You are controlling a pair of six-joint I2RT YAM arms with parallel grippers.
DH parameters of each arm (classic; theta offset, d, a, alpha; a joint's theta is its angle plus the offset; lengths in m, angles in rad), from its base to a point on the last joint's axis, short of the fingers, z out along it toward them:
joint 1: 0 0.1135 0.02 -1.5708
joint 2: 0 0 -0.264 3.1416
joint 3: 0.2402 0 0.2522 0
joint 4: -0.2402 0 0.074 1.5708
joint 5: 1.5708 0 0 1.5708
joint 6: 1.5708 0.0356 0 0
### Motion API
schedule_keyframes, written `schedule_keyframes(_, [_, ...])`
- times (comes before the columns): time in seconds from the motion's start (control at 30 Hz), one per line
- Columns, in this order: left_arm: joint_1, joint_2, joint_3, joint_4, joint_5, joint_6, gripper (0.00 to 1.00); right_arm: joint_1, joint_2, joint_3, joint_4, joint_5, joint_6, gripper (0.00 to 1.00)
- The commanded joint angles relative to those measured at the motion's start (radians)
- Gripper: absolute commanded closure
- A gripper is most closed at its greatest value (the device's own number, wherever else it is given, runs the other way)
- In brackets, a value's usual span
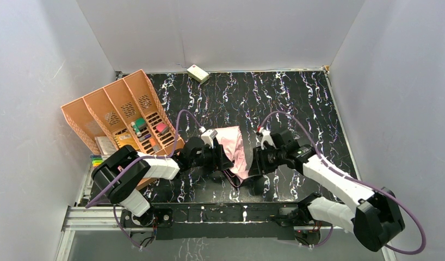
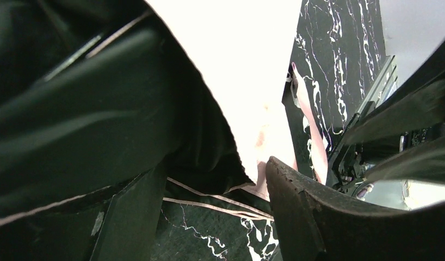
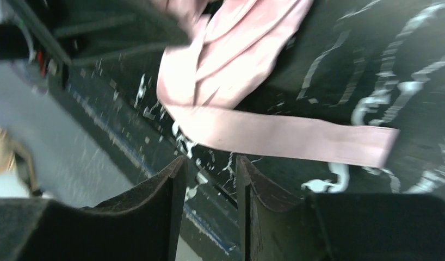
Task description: Put away the umbrella
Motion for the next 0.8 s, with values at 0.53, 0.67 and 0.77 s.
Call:
schedule_keyframes(0.53, [-0.004, 0.015, 0.01, -0.079, 0.02, 0.118, 0.34, -0.003, 0.332, 0.297, 0.56, -0.061, 0.255, 0.9])
schedule_keyframes(0.67, [-0.006, 0.017, 0.008, -0.082, 0.025, 0.125, 0.34, -0.003, 0.394, 0.294, 0.593, -0.043, 0.287, 0.94])
schedule_keyframes(0.77, [-0.007, 0.016, 0.006, -0.082, 0.025, 0.125, 0.34, -0.003, 0.438, 0.282, 0.615, -0.043, 0.295, 0.95])
